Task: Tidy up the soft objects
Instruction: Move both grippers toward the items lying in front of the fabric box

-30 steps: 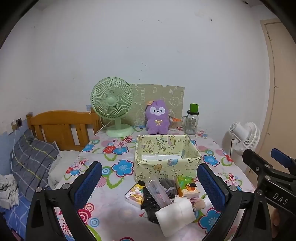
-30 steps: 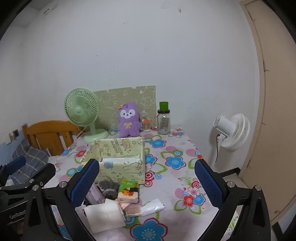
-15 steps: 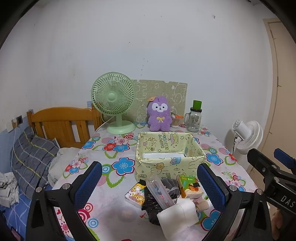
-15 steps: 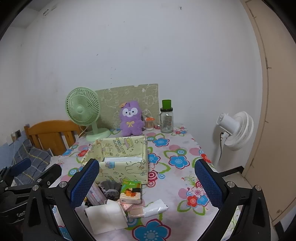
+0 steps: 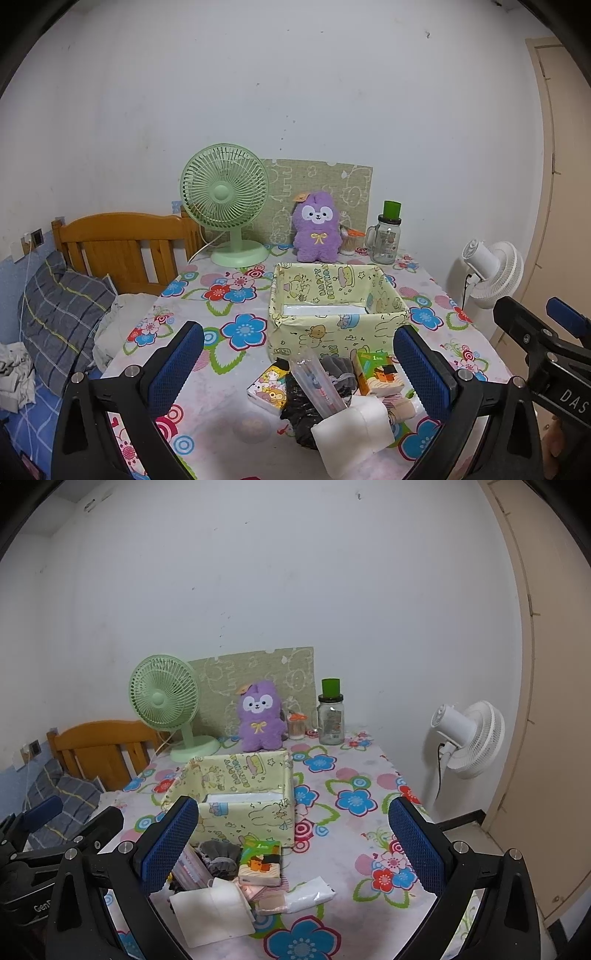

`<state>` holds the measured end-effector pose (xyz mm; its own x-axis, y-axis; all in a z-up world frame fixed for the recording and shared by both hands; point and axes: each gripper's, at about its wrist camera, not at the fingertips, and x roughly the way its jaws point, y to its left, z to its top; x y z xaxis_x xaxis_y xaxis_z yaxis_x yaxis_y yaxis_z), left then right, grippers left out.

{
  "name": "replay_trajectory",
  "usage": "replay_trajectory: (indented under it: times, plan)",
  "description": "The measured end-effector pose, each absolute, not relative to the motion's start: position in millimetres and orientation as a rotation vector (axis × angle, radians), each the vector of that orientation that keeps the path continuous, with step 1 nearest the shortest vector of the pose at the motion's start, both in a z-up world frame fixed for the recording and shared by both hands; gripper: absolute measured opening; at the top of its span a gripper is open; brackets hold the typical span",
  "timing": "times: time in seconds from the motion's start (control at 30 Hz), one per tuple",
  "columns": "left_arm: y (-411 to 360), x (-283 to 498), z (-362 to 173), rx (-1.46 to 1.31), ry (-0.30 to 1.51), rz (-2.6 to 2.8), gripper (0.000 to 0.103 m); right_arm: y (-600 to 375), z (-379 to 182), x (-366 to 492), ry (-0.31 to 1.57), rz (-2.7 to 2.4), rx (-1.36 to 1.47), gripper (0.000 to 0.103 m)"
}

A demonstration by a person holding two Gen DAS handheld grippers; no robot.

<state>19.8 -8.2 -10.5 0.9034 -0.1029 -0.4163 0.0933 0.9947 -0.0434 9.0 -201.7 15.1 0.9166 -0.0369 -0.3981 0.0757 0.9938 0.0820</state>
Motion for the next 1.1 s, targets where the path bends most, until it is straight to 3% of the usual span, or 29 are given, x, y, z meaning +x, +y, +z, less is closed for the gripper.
replay_trajectory:
  times: [1.1]
  plan:
    - [-11.7,14.2,-5.7,-0.016,0.432,-0.122,0.103,-202.3,16.9,4.3,0.4,-0.059,0.106,0.103]
